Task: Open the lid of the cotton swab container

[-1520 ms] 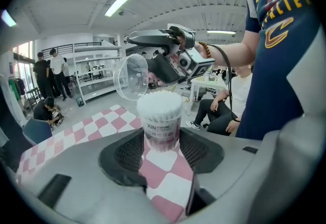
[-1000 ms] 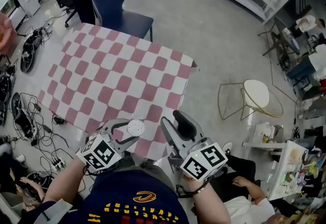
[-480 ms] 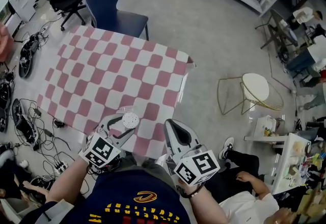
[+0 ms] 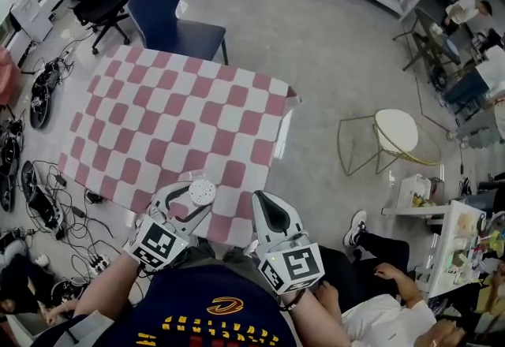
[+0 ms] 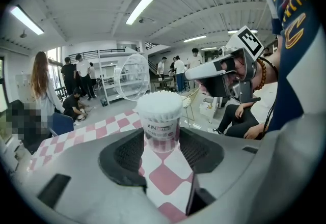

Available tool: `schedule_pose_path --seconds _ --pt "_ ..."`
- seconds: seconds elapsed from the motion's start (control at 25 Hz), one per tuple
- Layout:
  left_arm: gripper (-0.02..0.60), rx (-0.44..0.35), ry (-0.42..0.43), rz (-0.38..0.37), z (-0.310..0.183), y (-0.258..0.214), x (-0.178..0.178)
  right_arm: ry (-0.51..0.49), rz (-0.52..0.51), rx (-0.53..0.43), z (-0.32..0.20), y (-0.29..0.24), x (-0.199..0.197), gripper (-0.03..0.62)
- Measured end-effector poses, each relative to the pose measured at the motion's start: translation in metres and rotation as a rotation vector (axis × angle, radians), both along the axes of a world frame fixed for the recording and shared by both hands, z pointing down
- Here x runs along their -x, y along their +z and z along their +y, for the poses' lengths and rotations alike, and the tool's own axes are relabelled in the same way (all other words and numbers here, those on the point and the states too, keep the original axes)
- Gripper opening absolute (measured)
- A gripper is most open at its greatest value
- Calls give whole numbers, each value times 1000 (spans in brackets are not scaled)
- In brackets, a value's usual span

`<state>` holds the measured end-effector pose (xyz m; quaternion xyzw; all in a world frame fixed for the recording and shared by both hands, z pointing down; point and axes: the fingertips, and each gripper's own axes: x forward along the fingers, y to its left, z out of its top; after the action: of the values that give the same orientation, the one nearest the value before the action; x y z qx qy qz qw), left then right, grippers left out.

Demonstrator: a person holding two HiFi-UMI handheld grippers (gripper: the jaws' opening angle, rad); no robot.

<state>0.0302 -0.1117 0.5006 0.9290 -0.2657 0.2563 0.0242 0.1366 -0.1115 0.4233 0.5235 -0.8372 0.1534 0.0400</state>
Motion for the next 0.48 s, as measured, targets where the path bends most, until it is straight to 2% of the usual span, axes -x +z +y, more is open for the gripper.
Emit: schedule_pose_path --seconds 0.2,0.48 --pt "222 24 -20 19 2 2 1 -7 4 -11 0 -2 3 11" --pt "222 20 -18 22 2 1 1 -21 52 -39 2 -7 6 11"
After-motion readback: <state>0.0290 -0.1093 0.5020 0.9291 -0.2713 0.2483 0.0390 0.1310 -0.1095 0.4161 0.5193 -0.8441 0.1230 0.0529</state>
